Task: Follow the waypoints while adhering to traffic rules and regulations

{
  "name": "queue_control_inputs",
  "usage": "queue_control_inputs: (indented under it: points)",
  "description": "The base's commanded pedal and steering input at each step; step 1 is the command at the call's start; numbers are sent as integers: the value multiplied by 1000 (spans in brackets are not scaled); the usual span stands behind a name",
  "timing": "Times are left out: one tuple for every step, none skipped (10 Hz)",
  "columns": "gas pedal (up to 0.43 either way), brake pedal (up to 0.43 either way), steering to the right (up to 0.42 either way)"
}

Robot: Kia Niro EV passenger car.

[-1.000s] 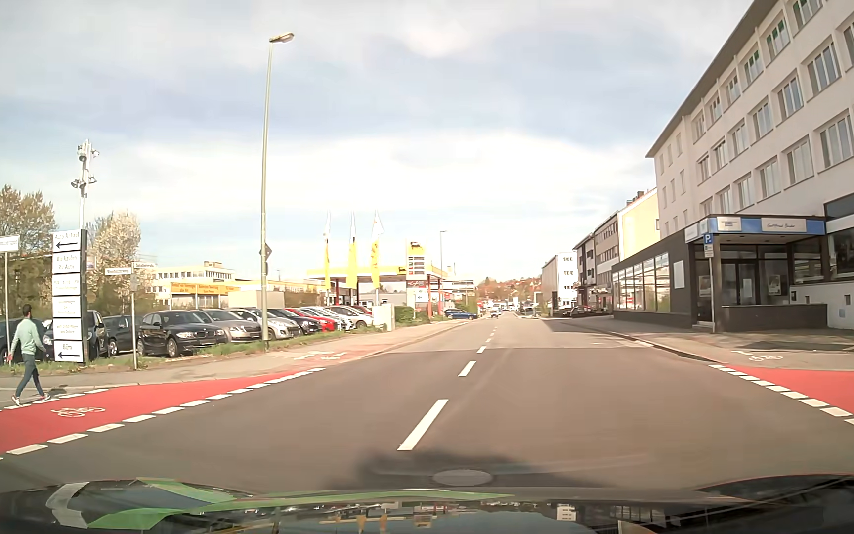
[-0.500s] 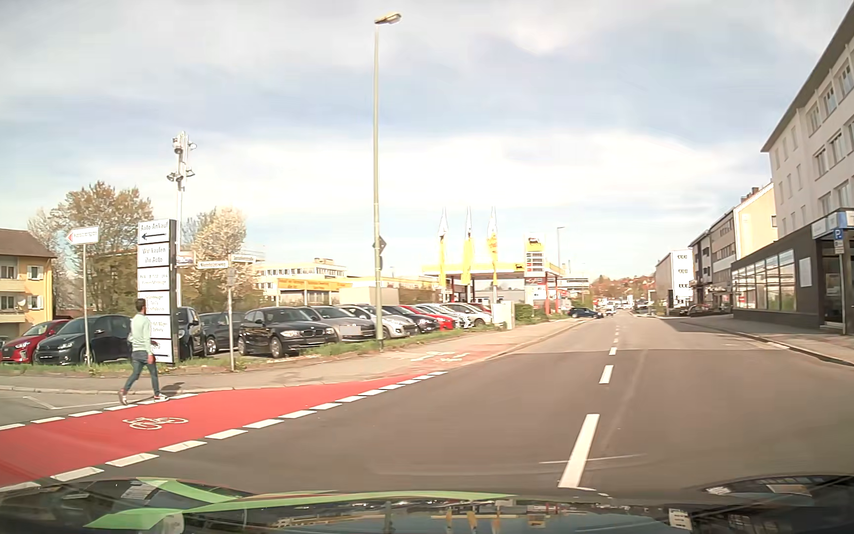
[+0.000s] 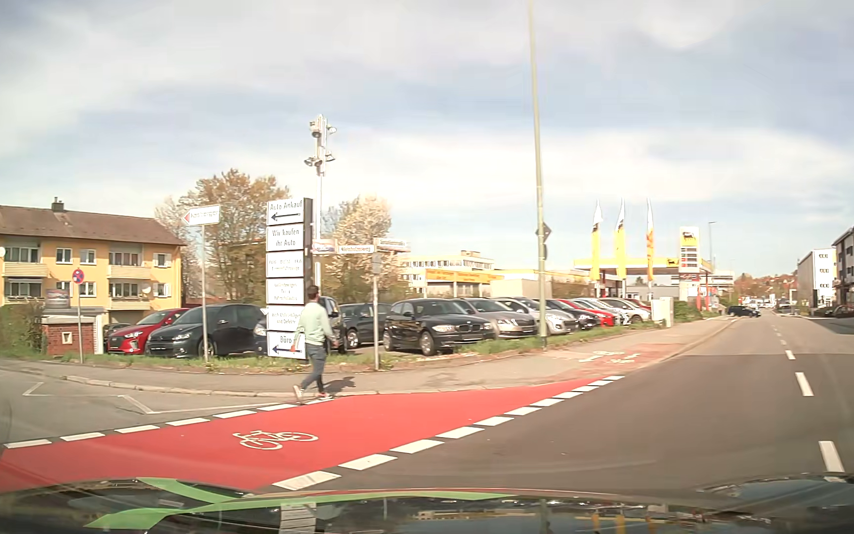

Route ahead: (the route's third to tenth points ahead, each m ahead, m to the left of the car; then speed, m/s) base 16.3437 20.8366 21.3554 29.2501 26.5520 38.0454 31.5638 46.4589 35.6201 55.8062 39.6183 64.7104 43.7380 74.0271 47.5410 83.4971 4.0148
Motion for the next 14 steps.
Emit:
queue_control_inputs:
  points:
    - [189,0,-578]
    - [157,0,-581]
    - [157,0,-584]
    - [157,0,-584]
    - [157,0,-582]
    - [157,0,-576]
    - [157,0,-564]
    - [157,0,-558]
    - [157,0,-550]
    - [157,0,-527]
    - [157,0,-496]
    - [157,0,-470]
    - [157,0,-424]
    - [169,0,-374]
